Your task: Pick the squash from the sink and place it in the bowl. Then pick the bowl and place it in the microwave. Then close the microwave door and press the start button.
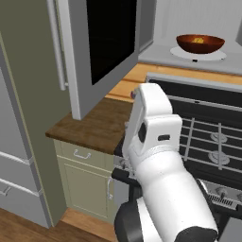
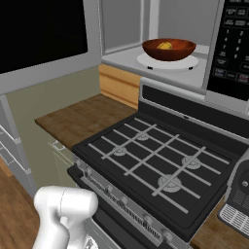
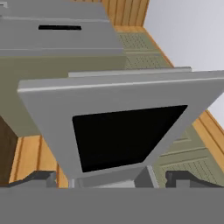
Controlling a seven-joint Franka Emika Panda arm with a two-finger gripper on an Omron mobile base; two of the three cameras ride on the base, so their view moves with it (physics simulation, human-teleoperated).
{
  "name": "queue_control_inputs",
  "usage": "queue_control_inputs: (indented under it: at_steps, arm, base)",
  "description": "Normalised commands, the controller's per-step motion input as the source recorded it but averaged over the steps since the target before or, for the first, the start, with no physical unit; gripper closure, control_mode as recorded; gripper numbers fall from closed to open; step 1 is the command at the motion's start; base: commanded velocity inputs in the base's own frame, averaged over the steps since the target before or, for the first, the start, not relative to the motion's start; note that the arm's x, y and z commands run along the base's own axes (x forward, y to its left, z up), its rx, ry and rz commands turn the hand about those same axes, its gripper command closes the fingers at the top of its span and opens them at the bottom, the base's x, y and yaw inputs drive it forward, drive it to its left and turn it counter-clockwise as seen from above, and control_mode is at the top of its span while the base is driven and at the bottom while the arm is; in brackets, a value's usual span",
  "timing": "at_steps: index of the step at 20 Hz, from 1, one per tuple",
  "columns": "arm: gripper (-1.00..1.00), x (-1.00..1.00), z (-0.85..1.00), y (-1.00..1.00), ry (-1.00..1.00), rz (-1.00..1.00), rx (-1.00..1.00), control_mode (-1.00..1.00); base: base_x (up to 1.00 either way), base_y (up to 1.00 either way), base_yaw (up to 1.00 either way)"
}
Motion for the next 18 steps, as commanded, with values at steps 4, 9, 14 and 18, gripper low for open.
queue_control_inputs:
  at_steps: [4, 9, 14, 18]
  arm:
    - [-1.0, 0.0, -0.38, 0.55, 0.0, -0.03, 0.15, -1.0]
    - [-1.0, 0.22, -0.36, 0.5, 0.0, -0.08, 0.13, -1.0]
    - [-1.0, 0.6, -0.21, 0.4, 0.0, -0.08, 0.0, -1.0]
    - [-1.0, 0.79, -0.24, 0.51, 0.0, -0.13, -0.02, -1.0]
  base:
    - [0.0, 0.0, 0.0]
    - [0.0, 0.0, 0.0]
    - [0.0, 0.0, 0.0]
    - [0.0, 0.0, 0.0]
